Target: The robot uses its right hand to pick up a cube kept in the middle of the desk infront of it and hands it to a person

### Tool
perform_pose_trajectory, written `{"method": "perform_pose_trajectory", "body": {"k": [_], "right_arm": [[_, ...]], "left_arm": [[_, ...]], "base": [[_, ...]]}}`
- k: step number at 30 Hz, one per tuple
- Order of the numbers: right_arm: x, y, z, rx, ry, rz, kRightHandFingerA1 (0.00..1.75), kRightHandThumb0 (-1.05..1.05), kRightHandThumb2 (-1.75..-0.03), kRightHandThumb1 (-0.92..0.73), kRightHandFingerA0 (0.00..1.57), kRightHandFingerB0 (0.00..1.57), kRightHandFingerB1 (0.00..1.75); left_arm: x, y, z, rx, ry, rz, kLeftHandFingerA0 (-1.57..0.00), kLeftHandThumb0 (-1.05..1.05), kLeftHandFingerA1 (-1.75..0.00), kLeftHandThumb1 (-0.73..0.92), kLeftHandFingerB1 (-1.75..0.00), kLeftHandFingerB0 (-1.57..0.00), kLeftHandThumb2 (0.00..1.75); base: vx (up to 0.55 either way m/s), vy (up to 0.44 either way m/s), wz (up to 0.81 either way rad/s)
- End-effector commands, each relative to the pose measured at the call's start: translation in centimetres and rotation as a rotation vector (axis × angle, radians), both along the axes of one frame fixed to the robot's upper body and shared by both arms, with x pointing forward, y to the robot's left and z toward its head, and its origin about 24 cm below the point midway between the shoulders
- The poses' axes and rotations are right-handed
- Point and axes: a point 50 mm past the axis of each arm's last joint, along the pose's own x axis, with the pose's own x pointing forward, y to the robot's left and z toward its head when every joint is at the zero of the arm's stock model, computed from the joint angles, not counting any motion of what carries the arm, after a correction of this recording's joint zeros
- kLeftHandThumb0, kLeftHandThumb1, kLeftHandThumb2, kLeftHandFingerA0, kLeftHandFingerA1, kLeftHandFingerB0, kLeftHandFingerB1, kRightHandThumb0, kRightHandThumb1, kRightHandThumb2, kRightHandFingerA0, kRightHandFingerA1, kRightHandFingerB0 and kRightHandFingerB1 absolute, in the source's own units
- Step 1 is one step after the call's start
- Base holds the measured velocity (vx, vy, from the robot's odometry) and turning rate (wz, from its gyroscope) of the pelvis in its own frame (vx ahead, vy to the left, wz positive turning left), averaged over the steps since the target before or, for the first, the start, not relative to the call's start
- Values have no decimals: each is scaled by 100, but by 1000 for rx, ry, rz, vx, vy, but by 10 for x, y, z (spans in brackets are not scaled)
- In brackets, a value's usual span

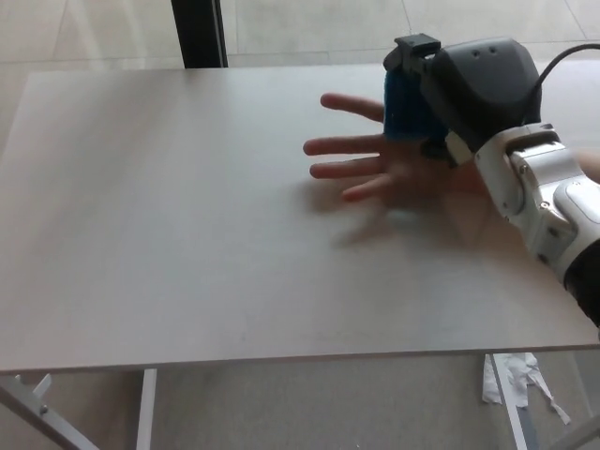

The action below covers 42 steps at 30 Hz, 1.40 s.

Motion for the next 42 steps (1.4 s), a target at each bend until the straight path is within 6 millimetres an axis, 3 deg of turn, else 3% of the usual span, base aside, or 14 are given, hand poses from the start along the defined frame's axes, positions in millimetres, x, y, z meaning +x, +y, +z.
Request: {"method": "perform_pose_trajectory", "body": {"k": [1,13,18,19,21,27,28,29,30,31,32,33,35,42], "right_arm": [[6,4,10,-45,-51,-12,175,-34,-59,-59,89,81,119],[8,1,2,-155,-69,-62,175,-31,-64,-54,91,77,150],[4,2,-12,-219,-14,-67,175,-33,-59,-50,94,85,123],[2,1,-19,-243,11,-66,170,-32,-58,-49,96,89,93],[0,-2,-28,-261,45,-68,175,-25,-63,-50,94,83,124],[-1,-4,-32,-276,102,-90,173,-29,-61,-54,92,80,113],[0,-4,-33,-270,128,-99,165,-31,-61,-55,87,79,105],[1,-4,-34,-312,182,-124,112,-47,-60,-63,70,53,47],[2,-3,-34,-335,233,-158,65,-57,-86,-49,35,31,49],[3,-2,-34,-341,259,-176,52,-63,-83,-48,14,18,44],[3,-1,-35,-344,283,-193,43,-68,-58,-61,1,16,34],[3,-1,-35,-343,309,-210,19,-85,-87,-49,0,7,33],[4,0,-34,-337,338,-219,15,-92,-89,-54,0,8,13],[8,7,-14,-338,402,-204,17,-104,-101,-62,0,0,2]], "left_arm": [[3,-1,1,15,-13,-14,-72,-60,-54,49,-38,-55,56],[7,-4,-1,-11,-45,-8,-79,-62,-58,48,-39,-56,55],[6,-5,-1,4,-28,-22,-71,-59,-52,50,-39,-53,56],[6,-5,-2,3,-17,-24,-72,-60,-55,49,-39,-54,56],[6,-5,-2,-5,-33,-18,-78,-60,-58,48,-39,-56,55],[8,-6,-1,7,-30,-31,-75,-62,-56,49,-39,-54,56],[8,-6,-1,8,-26,-24,-75,-58,-56,49,-40,-59,56],[8,-6,-1,5,-27,-21,-77,-57,-57,49,-40,-59,56],[8,-6,-1,9,-22,-27,-76,-60,-56,49,-39,-56,56],[8,-6,-1,10,-21,-28,-76,-59,-56,49,-39,-56,56],[8,-5,-1,7,-23,-24,-73,-59,-54,49,-39,-56,56],[8,-5,-1,4,-23,-19,-74,-58,-54,49,-39,-55,56],[7,-5,-2,2,-24,-14,-78,-61,-58,49,-39,-54,56],[5,-4,-1,2,-29,-14,-79,-60,-59,49,-39,-55,56]], "base": [[0,0,0],[0,0,0],[0,0,0],[0,0,0],[0,0,0],[0,0,0],[0,0,0],[0,0,0],[0,0,0],[0,0,0],[0,0,0],[0,0,0],[0,0,0],[0,0,0]]}}
